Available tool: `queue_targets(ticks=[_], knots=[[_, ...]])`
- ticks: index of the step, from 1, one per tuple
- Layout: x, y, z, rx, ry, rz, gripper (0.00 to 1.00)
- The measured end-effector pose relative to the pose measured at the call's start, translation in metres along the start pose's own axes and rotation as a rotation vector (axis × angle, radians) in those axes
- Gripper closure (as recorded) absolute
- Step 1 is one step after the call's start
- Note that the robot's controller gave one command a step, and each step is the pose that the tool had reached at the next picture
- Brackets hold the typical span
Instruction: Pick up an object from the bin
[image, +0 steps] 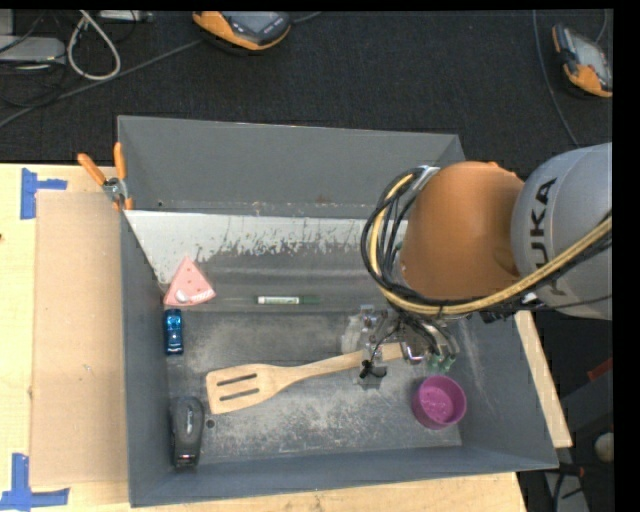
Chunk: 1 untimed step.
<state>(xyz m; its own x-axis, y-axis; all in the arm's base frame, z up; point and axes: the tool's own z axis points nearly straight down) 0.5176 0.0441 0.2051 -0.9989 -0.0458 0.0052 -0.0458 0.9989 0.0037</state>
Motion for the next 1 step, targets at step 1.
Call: queue_targets(ticks=[1], knots=[[0.0008, 0.0000, -0.0248, 0.000, 0.005, -0.002, 1.00]])
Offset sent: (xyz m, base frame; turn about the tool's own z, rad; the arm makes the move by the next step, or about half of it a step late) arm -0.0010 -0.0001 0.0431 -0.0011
